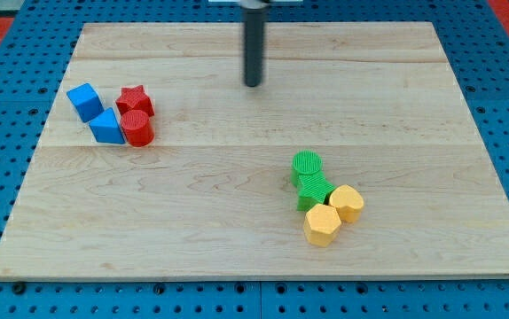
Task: Move red star closer the green circle
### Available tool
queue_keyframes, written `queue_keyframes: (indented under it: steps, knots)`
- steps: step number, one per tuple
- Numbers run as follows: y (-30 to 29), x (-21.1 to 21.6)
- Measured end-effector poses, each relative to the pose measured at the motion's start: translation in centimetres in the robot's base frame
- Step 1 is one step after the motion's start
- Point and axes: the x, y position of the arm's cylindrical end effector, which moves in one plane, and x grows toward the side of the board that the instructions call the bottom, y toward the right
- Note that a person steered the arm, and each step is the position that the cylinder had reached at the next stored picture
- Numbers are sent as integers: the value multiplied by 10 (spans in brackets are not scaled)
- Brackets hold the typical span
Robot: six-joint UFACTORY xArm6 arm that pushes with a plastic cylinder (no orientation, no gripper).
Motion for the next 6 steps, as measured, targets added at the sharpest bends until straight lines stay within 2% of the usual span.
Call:
queue_keyframes:
  steps: [2,3,4,6]
  knots:
    - [-98,-1]
    - [-127,17]
    - [-120,51]
    - [-89,81]
